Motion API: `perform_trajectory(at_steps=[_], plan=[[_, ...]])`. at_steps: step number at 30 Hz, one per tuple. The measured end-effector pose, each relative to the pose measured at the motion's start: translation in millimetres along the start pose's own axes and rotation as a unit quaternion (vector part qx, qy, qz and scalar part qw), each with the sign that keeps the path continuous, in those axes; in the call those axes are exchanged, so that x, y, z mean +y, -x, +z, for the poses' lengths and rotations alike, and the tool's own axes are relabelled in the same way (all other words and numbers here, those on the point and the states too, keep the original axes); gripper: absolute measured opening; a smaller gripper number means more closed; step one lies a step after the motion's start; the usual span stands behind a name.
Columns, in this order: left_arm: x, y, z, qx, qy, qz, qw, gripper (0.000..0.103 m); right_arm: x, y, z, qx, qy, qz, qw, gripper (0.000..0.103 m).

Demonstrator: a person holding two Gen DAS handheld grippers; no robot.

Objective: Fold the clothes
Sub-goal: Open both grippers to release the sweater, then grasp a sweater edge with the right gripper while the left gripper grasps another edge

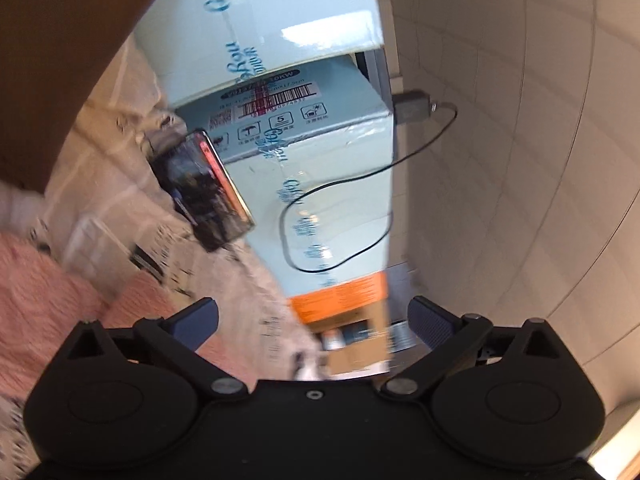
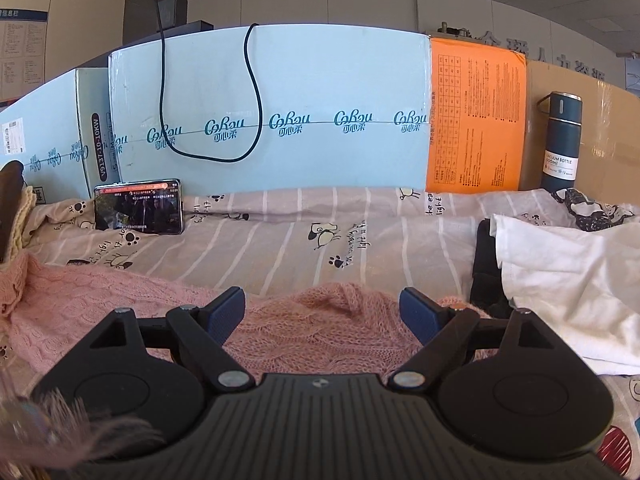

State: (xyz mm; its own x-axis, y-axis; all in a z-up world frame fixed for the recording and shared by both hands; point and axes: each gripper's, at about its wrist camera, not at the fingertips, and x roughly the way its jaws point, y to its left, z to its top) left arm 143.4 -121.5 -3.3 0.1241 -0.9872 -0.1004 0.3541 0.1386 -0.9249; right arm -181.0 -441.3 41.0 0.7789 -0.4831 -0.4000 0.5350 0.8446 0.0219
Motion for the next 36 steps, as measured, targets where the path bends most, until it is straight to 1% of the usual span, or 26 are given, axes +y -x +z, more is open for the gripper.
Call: perform_trajectory(at_steps=[1, 2, 3, 4, 5, 6, 7, 9, 11, 12, 14, 15, 17, 19, 22, 24, 26, 29, 31, 32, 33, 35, 36], plan=[[-8.5, -2.8, -3.6, 0.001, -0.050, 0.032, 0.9982, 0.103, -1.0, 0.5, 0.4, 0.001, 0.001, 0.002, 1.000, 0.083], [-17.0, -5.5, -7.3, 0.001, -0.100, 0.065, 0.9929, 0.103, -2.0, 1.0, 0.8, 0.001, 0.002, 0.003, 1.000, 0.083], [-25.4, -11.5, -16.9, 0.003, -0.170, 0.096, 0.9807, 0.103, -3.5, 1.7, 0.5, 0.002, 0.006, 0.007, 1.000, 0.083], [-33.8, -17.9, -27.0, 0.006, -0.241, 0.127, 0.9621, 0.103, -5.6, 3.3, -0.8, 0.004, 0.013, 0.016, 1.000, 0.083], [-42.2, -24.2, -37.2, 0.008, -0.311, 0.157, 0.9373, 0.103, -8.0, 5.3, -2.6, 0.004, 0.019, 0.028, 0.999, 0.083], [-50.7, -30.5, -47.3, 0.011, -0.379, 0.187, 0.9065, 0.103, -11.2, 7.9, -5.3, 0.005, 0.028, 0.046, 0.999, 0.083], [-54.9, -36.9, -58.6, 0.025, -0.435, 0.192, 0.8796, 0.103, -14.2, 10.2, -7.5, 0.007, 0.034, 0.062, 0.997, 0.083], [-59.4, -50.1, -76.4, 0.058, -0.504, 0.167, 0.8451, 0.103, -19.0, 13.6, -10.5, 0.009, 0.044, 0.083, 0.996, 0.083], [-63.1, -68.0, -84.9, 0.081, -0.531, 0.160, 0.8284, 0.103, -19.2, 12.0, -8.4, 0.009, 0.050, 0.083, 0.995, 0.083], [-64.4, -77.4, -87.6, 0.086, -0.542, 0.159, 0.8210, 0.103, -18.6, 10.5, -6.6, 0.009, 0.053, 0.080, 0.995, 0.083], [-66.6, -101.4, -93.0, 0.101, -0.570, 0.156, 0.8005, 0.102, -15.1, 3.2, -1.4, 0.011, 0.061, 0.081, 0.995, 0.083], [-66.3, -112.3, -96.2, 0.117, -0.584, 0.154, 0.7881, 0.102, -13.1, -1.0, 1.4, 0.013, 0.065, 0.081, 0.995, 0.083], [-62.1, -133.1, -100.3, 0.154, -0.603, 0.162, 0.7659, 0.102, -8.1, -9.3, 6.7, 0.015, 0.073, 0.085, 0.994, 0.083], [-55.6, -141.0, -99.4, 0.182, -0.610, 0.174, 0.7517, 0.102, -1.0, -16.1, 10.1, 0.016, 0.082, 0.098, 0.992, 0.083], [-41.1, -122.8, -89.4, 0.194, -0.611, 0.198, 0.7419, 0.102, 10.0, -20.7, 11.2, 0.019, 0.094, 0.135, 0.986, 0.083], [-34.7, -104.7, -82.5, 0.180, -0.621, 0.235, 0.7255, 0.102, 16.2, -23.9, 9.1, 0.018, 0.106, 0.141, 0.984, 0.083], [-28.6, -86.3, -75.6, 0.165, -0.631, 0.273, 0.7071, 0.103, 17.7, -29.0, 6.9, 0.020, 0.103, 0.144, 0.984, 0.083], [-23.2, -63.4, -61.9, 0.125, -0.642, 0.345, 0.6733, 0.103, 17.3, -35.9, 2.3, 0.024, 0.096, 0.136, 0.986, 0.083], [-21.8, -53.5, -53.4, 0.091, -0.654, 0.399, 0.6363, 0.103, 14.4, -36.2, 0.4, 0.026, 0.092, 0.131, 0.987, 0.083], [-21.7, -50.0, -49.7, 0.069, -0.659, 0.427, 0.6149, 0.103, 12.7, -36.0, -0.3, 0.027, 0.090, 0.129, 0.987, 0.083], [-25.0, -46.7, -45.2, 0.051, -0.660, 0.430, 0.6138, 0.103, 11.3, -35.1, -0.5, 0.026, 0.087, 0.128, 0.988, 0.083], [-32.1, -39.9, -36.1, 0.017, -0.660, 0.430, 0.6150, 0.103, 10.0, -33.0, 1.3, 0.022, 0.085, 0.130, 0.988, 0.083], [-38.0, -37.9, -34.3, 0.008, -0.658, 0.413, 0.6298, 0.103, 10.6, -32.9, 2.7, 0.021, 0.086, 0.132, 0.987, 0.083]])
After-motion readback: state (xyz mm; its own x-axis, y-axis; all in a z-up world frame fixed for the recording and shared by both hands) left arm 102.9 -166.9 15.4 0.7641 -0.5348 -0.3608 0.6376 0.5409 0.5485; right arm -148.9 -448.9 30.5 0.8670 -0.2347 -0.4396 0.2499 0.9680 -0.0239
